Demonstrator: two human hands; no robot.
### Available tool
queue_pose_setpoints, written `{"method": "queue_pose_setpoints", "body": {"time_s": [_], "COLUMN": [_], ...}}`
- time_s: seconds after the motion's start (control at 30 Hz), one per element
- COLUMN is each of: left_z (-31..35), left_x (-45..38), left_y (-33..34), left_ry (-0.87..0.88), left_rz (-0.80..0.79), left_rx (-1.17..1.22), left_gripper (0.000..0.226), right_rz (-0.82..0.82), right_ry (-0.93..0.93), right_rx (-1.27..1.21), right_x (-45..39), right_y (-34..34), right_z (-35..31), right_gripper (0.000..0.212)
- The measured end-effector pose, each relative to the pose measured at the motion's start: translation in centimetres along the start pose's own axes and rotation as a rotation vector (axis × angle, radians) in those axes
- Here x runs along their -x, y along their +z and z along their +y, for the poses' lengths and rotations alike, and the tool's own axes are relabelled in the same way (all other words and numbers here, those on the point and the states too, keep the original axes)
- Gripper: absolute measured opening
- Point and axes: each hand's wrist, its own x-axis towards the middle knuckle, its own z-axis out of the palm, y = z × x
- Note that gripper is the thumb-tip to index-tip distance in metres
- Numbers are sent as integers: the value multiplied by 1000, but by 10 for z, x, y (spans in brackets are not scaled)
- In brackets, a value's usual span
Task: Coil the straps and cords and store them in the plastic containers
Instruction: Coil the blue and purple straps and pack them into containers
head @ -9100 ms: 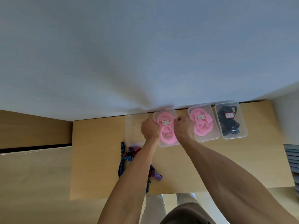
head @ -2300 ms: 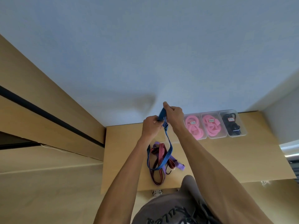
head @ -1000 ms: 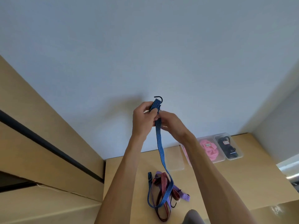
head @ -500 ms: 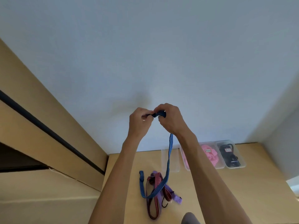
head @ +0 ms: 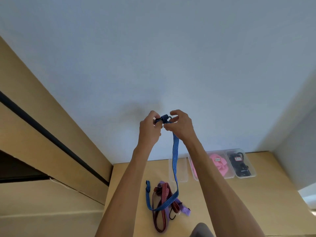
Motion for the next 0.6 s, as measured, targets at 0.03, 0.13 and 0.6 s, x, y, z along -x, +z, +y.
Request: {"method": "queue_pose_setpoints", "body": {"time_s": [0.03, 0.13, 0.6], "left_z": [1, -1, -44], "left_x": [-3, -12, -28], "left_y": [-2, -9, -33], "left_ry": [14, -50, 322], "left_rz": [-25, -91, 45], "left_rx": [26, 291, 34], "left_gripper": [17, 13, 19], "right_rz": [26, 100, 15], "right_ry": [5, -15, 33], "right_rx": [-1, -18, -182], "right_x": [-1, -2, -6], "right_y": [4, 16, 56], "right_z": [0, -3, -19], "right_gripper": [39, 29, 26]}}
